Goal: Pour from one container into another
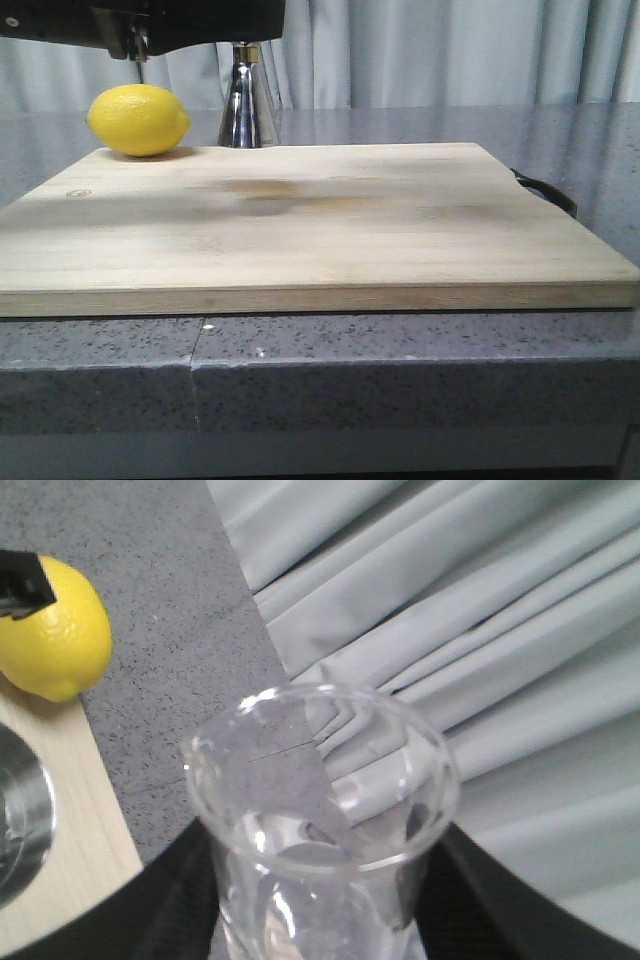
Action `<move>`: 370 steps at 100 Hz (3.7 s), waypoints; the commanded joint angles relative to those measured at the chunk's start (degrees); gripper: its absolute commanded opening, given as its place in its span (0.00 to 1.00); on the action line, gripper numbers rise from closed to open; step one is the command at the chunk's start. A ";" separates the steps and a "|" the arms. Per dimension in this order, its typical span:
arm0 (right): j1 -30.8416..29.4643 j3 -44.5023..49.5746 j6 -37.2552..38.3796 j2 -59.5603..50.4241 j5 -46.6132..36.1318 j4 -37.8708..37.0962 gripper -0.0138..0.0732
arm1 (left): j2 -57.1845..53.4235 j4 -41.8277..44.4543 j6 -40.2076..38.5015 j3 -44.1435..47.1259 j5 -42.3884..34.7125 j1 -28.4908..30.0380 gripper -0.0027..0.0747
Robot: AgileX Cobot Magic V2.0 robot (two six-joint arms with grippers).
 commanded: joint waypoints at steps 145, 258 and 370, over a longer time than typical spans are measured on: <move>-37.60 16.49 31.81 8.18 -53.76 0.66 0.52 | -2.74 -4.58 -0.40 -1.69 6.30 -0.50 0.33; -37.60 14.79 32.43 13.19 -51.25 0.66 0.76 | -2.74 -4.58 -0.40 -1.69 6.30 -0.50 0.33; -23.00 23.01 60.56 -21.66 -14.75 -9.48 0.83 | -2.74 -4.58 -0.40 -1.69 6.30 -0.50 0.33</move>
